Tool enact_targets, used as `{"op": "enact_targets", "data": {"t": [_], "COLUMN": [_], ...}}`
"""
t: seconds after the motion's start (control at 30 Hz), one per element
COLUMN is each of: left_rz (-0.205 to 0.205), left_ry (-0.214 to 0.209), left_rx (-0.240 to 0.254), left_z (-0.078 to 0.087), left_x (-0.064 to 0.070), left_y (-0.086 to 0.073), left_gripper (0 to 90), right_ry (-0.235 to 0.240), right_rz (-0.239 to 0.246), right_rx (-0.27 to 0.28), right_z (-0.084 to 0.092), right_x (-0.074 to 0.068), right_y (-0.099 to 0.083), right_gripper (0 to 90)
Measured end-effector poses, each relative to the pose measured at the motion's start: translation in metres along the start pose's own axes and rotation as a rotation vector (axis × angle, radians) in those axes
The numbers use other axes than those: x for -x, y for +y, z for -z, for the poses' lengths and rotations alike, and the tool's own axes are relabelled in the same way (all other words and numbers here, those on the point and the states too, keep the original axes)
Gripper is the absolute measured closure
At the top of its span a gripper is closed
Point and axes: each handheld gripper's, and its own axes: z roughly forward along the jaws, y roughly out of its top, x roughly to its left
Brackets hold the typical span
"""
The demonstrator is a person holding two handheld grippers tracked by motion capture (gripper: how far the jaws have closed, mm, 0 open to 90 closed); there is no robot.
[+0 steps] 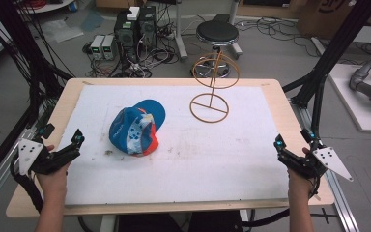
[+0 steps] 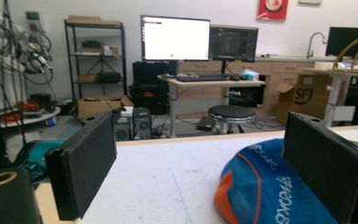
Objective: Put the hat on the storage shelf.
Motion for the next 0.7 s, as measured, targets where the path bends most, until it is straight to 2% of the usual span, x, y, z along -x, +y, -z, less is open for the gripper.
{"op": "enact_targets", "data": {"t": [0.2, 0.23, 0.33, 0.43, 0.5, 0.6, 0.7], "left_rz": [0.001, 0.001, -0.005, -0.031, -0.026, -0.028, -0.036], "left_ry": [-0.037, -0.050, -0.070, -0.078, -0.093, -0.105, -0.118], "left_rx": [-0.020, -0.034, -0.052, -0.094, -0.110, -0.117, -0.144], "left_z": [-0.010, -0.015, -0.020, -0.029, -0.034, -0.037, -0.044], "left_x": [0.013, 0.020, 0.027, 0.038, 0.045, 0.048, 0.055], "left_y": [0.002, 0.003, 0.003, 0.001, 0.000, 0.000, -0.003], "left_gripper": [10.2, 10.2, 10.3, 10.3, 10.3, 10.3, 10.3], "right_ry": [0.000, -0.003, -0.005, -0.006, -0.007, -0.009, -0.011], "right_rz": [-0.002, 0.004, 0.002, 0.000, 0.001, -0.004, -0.009], "right_rx": [-0.007, -0.006, -0.006, -0.012, -0.013, -0.013, -0.013], "right_z": [0.002, 0.002, 0.003, 0.003, 0.004, 0.004, 0.005], "right_x": [0.000, 0.001, 0.002, 0.002, 0.002, 0.003, 0.003], "right_y": [-0.001, -0.001, -0.001, -0.002, -0.002, -0.002, -0.002], "right_gripper": [10.8, 10.8, 10.8, 10.8, 10.8, 10.8, 10.8]}}
